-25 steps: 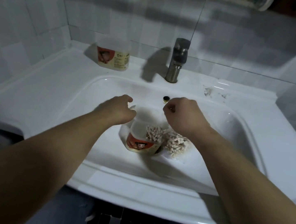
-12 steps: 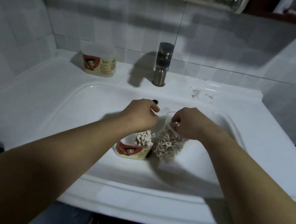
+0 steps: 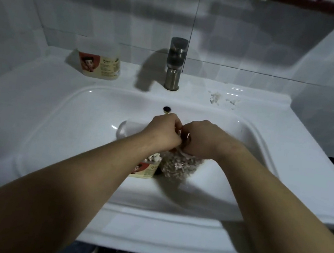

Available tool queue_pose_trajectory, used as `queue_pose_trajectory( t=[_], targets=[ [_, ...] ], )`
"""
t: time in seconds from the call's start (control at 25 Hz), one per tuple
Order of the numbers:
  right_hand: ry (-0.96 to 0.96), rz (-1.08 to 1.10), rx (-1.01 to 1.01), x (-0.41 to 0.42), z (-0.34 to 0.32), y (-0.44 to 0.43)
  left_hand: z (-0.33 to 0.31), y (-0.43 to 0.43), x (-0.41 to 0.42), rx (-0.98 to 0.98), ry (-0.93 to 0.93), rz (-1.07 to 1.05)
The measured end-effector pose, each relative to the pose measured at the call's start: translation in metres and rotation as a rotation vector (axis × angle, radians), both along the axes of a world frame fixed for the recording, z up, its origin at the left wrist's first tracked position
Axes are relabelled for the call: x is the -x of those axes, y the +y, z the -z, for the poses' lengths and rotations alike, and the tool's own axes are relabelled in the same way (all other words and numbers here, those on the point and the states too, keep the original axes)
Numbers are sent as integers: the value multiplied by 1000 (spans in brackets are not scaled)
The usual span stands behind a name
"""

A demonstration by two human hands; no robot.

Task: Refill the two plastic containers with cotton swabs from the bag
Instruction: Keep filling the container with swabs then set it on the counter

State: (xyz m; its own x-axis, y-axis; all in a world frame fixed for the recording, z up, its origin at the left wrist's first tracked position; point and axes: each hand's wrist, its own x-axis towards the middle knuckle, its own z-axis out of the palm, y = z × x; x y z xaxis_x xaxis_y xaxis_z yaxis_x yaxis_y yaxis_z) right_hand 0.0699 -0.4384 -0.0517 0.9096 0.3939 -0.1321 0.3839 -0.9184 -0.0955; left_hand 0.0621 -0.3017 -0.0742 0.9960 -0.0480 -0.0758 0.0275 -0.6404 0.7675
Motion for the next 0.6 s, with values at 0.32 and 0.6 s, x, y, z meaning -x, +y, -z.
queue_pose_trajectory(
  t=[0.32, 0.6],
  targets=[
    [48, 20, -29, -9, 10, -3, 9, 11, -6, -4, -50, -9],
    [-20, 117, -218, -12, -5, -15, 4, 13, -8, -34, -43, 6]
  ],
)
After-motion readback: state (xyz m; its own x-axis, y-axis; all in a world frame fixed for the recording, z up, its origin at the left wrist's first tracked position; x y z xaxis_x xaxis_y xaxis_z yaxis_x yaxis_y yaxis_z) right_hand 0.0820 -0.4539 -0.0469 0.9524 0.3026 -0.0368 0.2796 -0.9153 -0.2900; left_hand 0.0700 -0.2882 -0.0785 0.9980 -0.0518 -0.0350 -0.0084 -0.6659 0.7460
